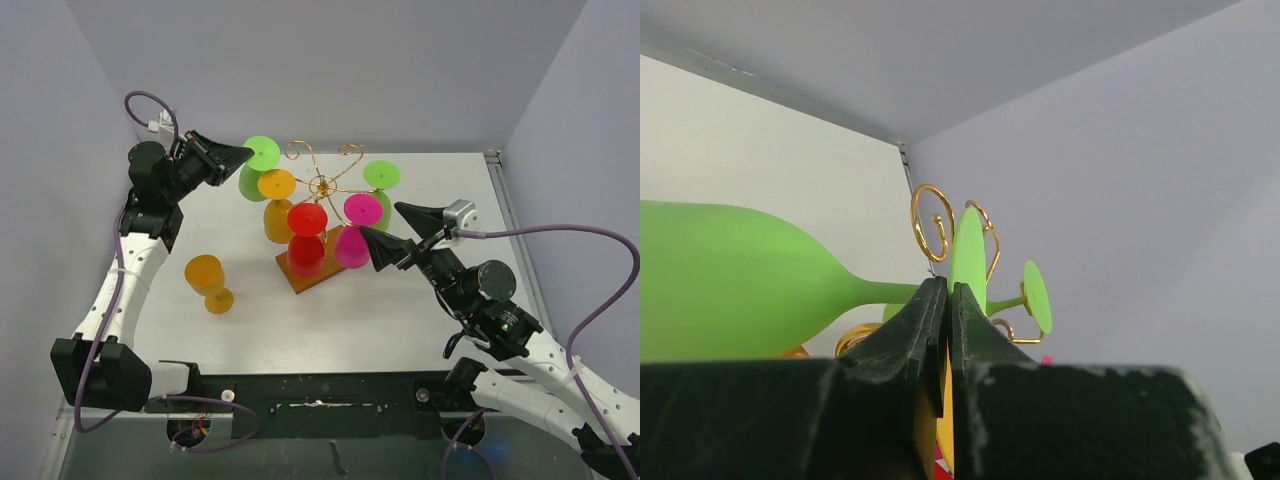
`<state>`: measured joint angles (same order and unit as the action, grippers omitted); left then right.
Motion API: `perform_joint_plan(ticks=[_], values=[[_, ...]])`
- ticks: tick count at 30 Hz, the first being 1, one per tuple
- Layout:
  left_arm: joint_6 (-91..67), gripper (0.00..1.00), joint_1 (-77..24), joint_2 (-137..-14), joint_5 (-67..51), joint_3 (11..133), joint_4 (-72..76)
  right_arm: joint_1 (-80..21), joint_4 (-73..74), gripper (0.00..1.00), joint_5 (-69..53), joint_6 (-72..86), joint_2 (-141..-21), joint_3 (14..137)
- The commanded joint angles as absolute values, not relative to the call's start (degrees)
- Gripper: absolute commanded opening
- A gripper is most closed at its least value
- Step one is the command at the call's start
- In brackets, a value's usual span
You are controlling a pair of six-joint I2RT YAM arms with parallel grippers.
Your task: Place the wine glass upside down on the wine glass rack
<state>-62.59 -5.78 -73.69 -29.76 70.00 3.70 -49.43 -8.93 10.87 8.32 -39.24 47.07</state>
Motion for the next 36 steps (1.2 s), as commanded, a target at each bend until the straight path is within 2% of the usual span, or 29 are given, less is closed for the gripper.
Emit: perform_joint_plan(ticks=[1,15,36], values=[[-64.8,0.0,-6.4,-73.8,-33.7,72.5,8.0,-49.1,-11.9,0.84,10.0,11.6,-38.6,47.1],[-69.2,0.0,-8.0,-77.4,-37.0,72.8,13.4,-49.1,-13.7,0.84,9.9,17.6,-39.4,44.6],[-67.5,0.0,-11.7,-84.5,-38.2,79.1,12.7,-49.1,-13.9,0.84,11.6,20.4,-38.8,43.1]])
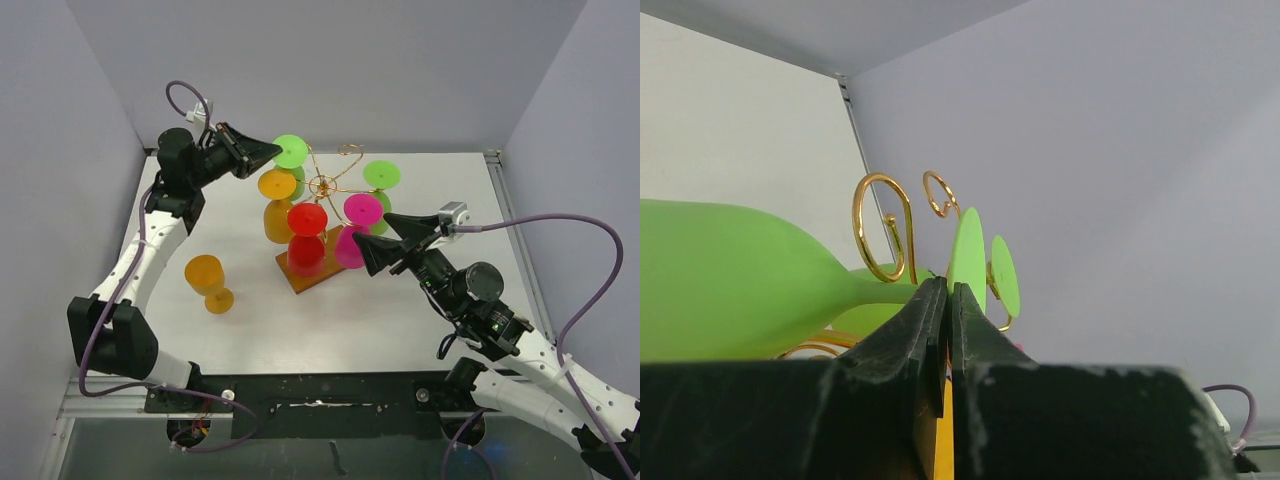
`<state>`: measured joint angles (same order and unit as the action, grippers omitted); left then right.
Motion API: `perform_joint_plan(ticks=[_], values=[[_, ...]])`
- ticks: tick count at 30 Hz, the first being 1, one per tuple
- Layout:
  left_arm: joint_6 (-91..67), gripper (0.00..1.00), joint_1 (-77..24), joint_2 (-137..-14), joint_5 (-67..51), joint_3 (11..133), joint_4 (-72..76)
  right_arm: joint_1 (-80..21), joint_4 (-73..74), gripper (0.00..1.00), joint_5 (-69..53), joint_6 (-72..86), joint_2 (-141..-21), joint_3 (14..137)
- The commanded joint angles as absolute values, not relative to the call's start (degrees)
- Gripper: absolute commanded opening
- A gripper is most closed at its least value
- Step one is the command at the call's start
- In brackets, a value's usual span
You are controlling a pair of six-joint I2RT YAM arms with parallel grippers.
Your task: Place the wine glass upside down on the wine glass rack
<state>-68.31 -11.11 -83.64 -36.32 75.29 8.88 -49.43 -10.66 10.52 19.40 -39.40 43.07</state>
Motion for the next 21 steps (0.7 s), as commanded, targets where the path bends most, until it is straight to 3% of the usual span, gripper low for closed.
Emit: perform_joint_plan(ticks=[1,21], values=[[-67.6,0.0,-11.8,-84.9,-38.3,79.4,12.8,-49.1,-13.9,0.85,11.7,20.5,-38.8,43.0],[-68.6,0.0,-13.0,-90.6,-37.5,85.0,15.3,-49.1,-14.5,0.85,12.0,21.0,-38.0,42.1]])
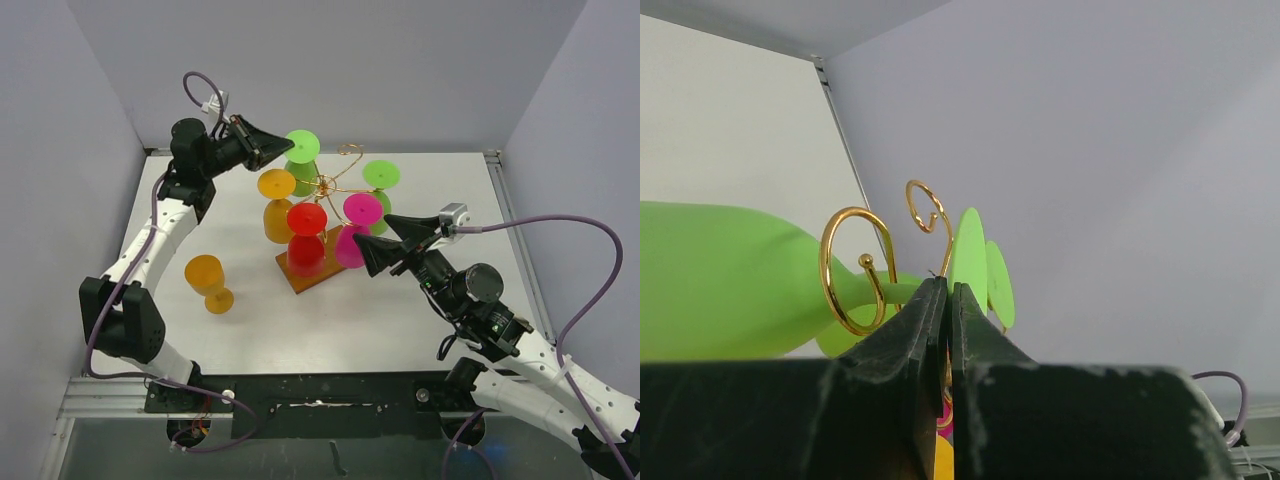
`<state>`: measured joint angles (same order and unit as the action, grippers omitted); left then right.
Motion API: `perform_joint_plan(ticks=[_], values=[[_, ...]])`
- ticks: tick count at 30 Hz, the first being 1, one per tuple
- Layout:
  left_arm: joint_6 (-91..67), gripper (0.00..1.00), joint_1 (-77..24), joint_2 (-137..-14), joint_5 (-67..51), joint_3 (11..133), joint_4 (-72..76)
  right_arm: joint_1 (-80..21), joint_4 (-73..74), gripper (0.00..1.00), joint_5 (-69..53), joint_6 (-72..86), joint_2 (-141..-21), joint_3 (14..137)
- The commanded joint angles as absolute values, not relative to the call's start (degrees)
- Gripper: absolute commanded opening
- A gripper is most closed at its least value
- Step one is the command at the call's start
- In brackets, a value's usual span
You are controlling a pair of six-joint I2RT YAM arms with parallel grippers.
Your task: Place the wine glass upside down on the wine glass rack
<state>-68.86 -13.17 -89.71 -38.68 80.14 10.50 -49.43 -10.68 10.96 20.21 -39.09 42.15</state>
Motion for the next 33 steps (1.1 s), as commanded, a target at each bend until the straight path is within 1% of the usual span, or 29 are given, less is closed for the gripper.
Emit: perform_joint_plan(ticks=[1,5,16,33], values=[[-68.5,0.0,-13.0,-91.0,-37.0,85.7,15.3,-49.1,-14.7,0.85,12.0,21.0,-38.0,41.9],[-67.1,0.0,-13.2,-92.1,-34.8,88.1,14.4,-49.1,-15.7,0.85,11.8,21.1,-38.2,41.6],[-63.1,0.0,-12.5,-91.4,-31.3,88.2,10.0,-49.1,-15.5,0.85,11.7,21.4,-37.6,41.7],[-62.6,0.0,-11.5,-86.4,-32.7,81.7,10.2,-49.1,-16.0,0.85,11.1,22.2,-38.0,41.5]])
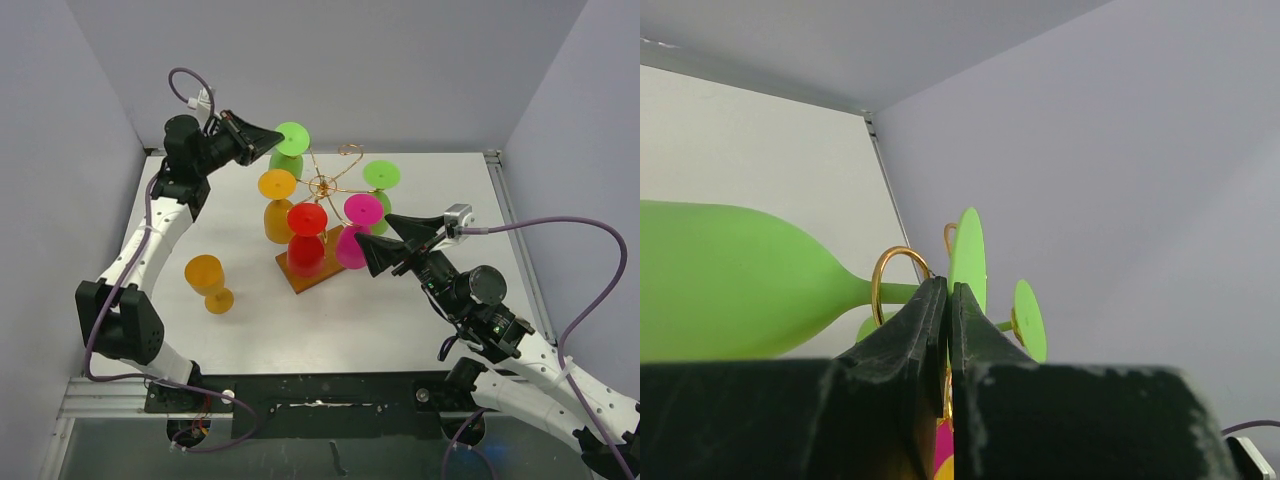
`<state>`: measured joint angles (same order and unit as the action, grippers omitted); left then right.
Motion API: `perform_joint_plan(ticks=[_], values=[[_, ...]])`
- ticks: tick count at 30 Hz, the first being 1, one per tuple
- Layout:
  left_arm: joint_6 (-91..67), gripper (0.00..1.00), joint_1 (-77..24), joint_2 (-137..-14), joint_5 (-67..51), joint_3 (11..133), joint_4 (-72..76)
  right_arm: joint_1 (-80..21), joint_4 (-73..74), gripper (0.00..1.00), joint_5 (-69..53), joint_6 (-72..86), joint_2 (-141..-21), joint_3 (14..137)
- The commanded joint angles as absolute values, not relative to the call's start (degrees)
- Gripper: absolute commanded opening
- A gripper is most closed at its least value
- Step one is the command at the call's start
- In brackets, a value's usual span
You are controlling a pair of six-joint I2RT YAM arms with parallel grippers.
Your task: Place the wine glass upside down on the wine glass rack
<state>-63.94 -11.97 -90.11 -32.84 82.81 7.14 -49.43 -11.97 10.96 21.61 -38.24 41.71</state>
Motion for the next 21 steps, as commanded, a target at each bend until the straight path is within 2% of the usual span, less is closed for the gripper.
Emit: perform_joint_plan(ticks=[1,21], values=[[-62.5,0.0,-11.5,-86.2,-32.9,81.4,10.3,-49.1,-16.0,0.85,11.1,22.3,-38.0,41.5],[-59.2,0.02,-11.5,-85.7,-31.8,79.3,5.1,-49.1,-16.7,0.85,11.1,22.4,-37.9,41.0]])
